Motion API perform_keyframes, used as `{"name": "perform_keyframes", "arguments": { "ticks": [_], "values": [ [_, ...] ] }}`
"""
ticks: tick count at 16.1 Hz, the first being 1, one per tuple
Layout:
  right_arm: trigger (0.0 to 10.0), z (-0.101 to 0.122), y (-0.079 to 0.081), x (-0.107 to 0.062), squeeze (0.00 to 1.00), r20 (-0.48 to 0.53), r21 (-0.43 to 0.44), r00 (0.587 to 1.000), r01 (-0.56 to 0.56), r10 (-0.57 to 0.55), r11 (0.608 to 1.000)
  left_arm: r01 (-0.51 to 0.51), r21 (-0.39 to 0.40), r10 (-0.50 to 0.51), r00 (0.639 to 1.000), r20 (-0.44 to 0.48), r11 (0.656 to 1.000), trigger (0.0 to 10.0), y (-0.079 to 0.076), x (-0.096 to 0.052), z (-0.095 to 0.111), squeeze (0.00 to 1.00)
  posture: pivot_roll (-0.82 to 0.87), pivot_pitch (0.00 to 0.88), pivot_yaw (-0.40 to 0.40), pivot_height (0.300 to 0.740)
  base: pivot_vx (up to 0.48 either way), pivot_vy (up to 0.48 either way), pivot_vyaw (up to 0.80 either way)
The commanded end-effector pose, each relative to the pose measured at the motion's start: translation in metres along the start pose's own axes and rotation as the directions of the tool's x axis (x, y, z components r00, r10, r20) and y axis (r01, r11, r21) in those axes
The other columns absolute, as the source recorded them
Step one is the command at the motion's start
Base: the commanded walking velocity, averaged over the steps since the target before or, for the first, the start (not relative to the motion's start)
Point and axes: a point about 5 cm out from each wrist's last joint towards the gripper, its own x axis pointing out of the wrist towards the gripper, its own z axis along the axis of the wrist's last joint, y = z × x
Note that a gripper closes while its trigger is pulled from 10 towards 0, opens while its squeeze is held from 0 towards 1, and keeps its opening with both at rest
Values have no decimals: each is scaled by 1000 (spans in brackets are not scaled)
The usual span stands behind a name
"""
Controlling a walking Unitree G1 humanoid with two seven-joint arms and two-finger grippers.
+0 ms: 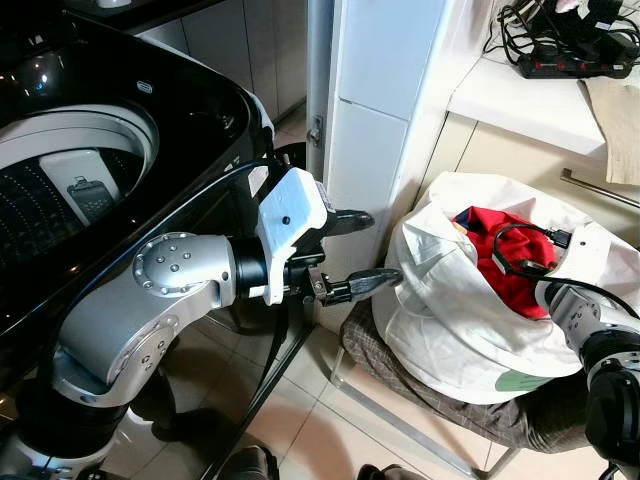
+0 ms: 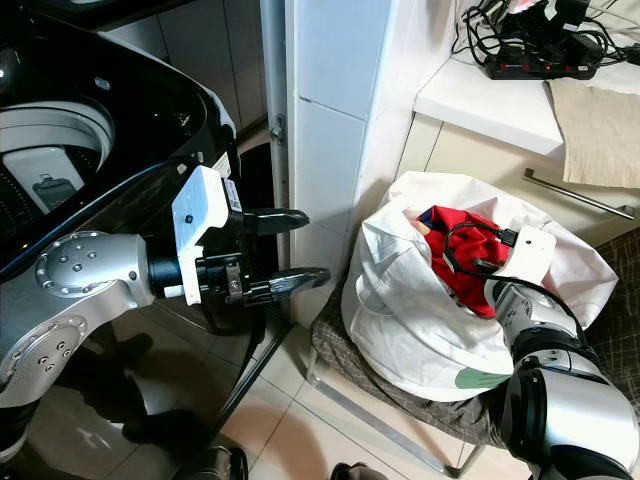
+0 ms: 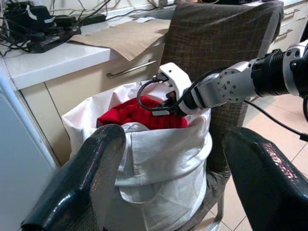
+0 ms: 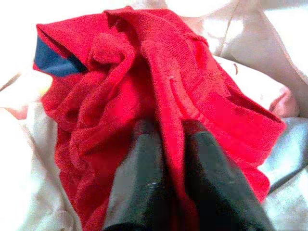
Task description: Clothes washing
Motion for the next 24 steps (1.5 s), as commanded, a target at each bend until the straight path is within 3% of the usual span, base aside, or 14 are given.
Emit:
{"name": "perform_keyframes", "arguments": {
  "ticks": [1,6,8,9,10,12,14,15,16,17,19,21,23,24],
  "values": [
    [0,22,-1,-1,0,69,0,997,-14,14,1000,-35,2,35,999,7,999,10000,3,-2,-1,0,128,111,-50,740,0,0,0],
    [0,67,-4,-9,0,231,-80,970,-60,77,995,-133,4,133,989,70,991,10000,13,-6,1,0,60,55,-59,740,0,0,0],
    [0,119,5,-32,0,382,-221,892,-165,241,961,-213,18,209,971,120,977,10000,21,-9,5,0,24,24,-56,740,0,0,0],
    [0,119,5,-32,0,382,-221,892,-165,241,961,-213,18,209,971,120,977,10000,21,-9,5,0,24,24,-56,740,0,0,0],
    [0,154,27,-61,0,443,-237,777,-380,447,894,-273,28,264,949,171,962,10000,29,-6,11,0,5,3,-55,740,0,0,0],
    [0,181,52,-97,0,471,-298,612,-567,635,767,-284,33,270,937,223,958,10000,32,2,19,0,-4,0,-54,740,0,0,0],
    [0,193,77,-127,0,468,-342,458,-695,756,632,-314,28,294,914,279,949,10000,37,11,27,0,-19,0,-55,740,0,0,0],
    [0,194,83,-134,0,465,-351,420,-721,779,598,-322,25,301,907,293,946,10000,38,13,30,0,-19,0,-55,740,0,0,0],
    [0,194,99,-150,0,446,-353,323,-793,835,496,-332,-4,315,892,324,943,10000,41,18,35,0,-20,0,-59,740,0,0,0],
    [0,190,113,-163,0,414,-355,235,-848,880,393,-349,-45,342,873,348,936,10000,46,22,40,1000,-19,0,-62,740,0,0,0],
    [0,180,136,-178,0,369,-331,113,-911,922,245,-316,-48,308,865,395,948,10000,44,30,47,1000,-16,0,-67,740,0,0,0],
    [0,171,151,-182,0,337,-307,70,-935,939,180,-263,-64,264,865,426,963,10000,37,37,50,1000,-17,0,-71,740,0,0,0],
    [0,162,165,-187,0,303,-281,46,-950,952,135,-237,-64,242,879,411,969,10000,30,47,46,0,-17,0,-78,740,0,0,0],
    [0,160,169,-190,0,297,-270,34,-955,954,118,-245,-65,250,883,398,967,10000,29,52,43,0,-17,0,-78,740,0,0,0]
  ]
}}
